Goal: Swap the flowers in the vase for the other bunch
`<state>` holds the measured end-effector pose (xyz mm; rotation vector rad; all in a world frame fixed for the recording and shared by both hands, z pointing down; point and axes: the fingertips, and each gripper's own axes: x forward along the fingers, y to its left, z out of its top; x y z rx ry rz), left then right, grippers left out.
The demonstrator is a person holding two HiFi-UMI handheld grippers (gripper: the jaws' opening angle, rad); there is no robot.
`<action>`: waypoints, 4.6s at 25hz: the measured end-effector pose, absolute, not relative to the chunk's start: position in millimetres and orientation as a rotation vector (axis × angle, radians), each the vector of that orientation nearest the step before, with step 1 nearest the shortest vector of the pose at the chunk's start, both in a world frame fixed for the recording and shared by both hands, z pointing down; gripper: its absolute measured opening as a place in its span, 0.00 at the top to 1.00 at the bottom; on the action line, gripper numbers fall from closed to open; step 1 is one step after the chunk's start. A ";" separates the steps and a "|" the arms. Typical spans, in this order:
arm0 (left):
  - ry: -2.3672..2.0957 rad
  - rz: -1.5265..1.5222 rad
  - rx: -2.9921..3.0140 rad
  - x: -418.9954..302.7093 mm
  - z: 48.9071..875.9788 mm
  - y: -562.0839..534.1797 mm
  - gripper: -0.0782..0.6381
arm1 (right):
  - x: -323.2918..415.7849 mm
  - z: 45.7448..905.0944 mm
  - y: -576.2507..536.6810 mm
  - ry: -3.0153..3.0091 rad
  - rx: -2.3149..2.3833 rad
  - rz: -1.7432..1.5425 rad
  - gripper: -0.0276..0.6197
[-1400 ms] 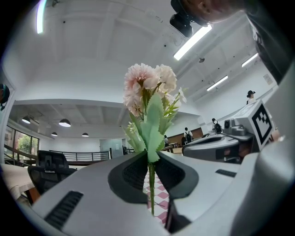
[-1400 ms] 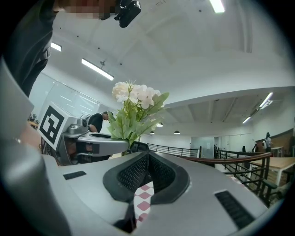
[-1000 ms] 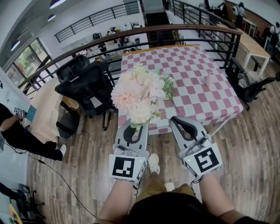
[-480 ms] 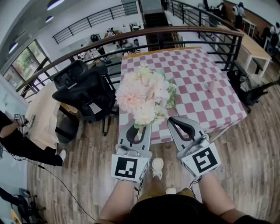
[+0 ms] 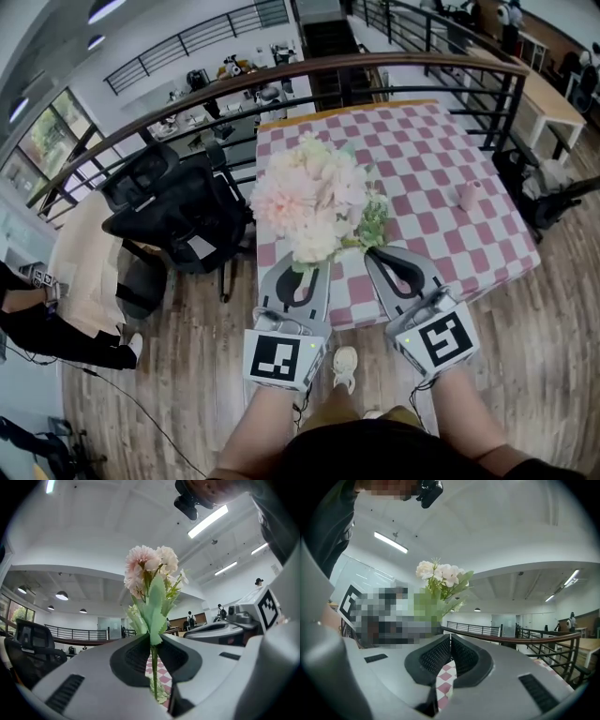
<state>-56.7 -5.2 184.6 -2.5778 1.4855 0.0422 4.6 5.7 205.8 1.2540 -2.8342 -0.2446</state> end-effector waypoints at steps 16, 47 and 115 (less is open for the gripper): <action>1.363 0.059 -2.692 -61.0 196.4 -98.5 0.82 | -13.2 215.5 -89.4 -2.789 1.317 -0.219 0.90; 1.225 0.050 -2.863 -61.4 237.2 -177.9 0.82 | -21.9 251.5 -173.2 -2.694 1.403 -0.121 0.90; 1.487 -0.191 -3.012 -65.0 410.3 -227.2 0.81 | -31.2 413.1 -229.9 -2.699 1.113 0.365 0.90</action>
